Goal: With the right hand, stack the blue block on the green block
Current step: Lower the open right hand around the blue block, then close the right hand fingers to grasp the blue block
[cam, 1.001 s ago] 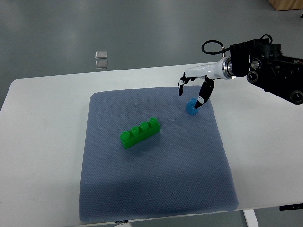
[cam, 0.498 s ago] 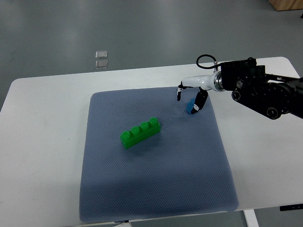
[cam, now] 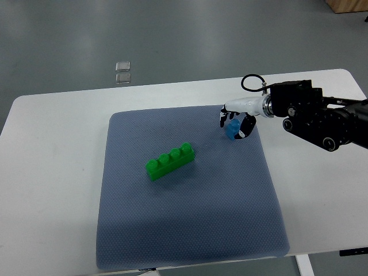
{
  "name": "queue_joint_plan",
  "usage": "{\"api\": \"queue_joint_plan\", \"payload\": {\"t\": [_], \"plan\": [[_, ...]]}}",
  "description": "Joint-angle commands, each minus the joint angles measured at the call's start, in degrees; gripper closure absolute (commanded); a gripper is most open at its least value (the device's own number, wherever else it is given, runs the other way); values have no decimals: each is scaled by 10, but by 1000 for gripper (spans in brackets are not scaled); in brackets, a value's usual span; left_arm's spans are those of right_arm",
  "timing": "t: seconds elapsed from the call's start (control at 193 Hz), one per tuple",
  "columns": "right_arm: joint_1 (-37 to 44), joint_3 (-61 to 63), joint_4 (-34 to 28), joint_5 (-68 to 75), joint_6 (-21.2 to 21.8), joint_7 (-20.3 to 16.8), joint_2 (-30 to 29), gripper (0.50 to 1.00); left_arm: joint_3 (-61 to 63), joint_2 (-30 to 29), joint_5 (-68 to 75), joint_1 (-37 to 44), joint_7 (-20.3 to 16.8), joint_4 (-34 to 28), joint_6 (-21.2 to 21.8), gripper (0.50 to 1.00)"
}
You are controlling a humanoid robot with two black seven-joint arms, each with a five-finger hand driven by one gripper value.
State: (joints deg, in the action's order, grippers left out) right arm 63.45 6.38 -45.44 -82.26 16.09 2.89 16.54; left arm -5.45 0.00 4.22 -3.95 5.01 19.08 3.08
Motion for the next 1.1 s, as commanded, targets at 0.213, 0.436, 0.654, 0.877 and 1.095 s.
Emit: {"api": "queue_joint_plan", "payload": {"t": [0.213, 0.436, 0.654, 0.877, 1.095], "plan": [[1, -1, 0, 0, 0, 5, 1, 814, 0, 0, 0, 0, 0, 0, 0, 500], [0, -1, 0, 0, 0, 8, 1, 822, 0, 0, 0, 0, 0, -2, 0, 500], [0, -1, -1, 0, 0, 13, 3, 844, 1, 0, 0, 0, 0, -3, 0, 500], [-2, -1, -2, 0, 1, 19, 4, 873, 1, 0, 0, 0, 0, -1, 0, 500], [2, -16, -3, 0, 0, 29, 4, 899, 2, 0, 0, 0, 0, -1, 0, 500]]}}
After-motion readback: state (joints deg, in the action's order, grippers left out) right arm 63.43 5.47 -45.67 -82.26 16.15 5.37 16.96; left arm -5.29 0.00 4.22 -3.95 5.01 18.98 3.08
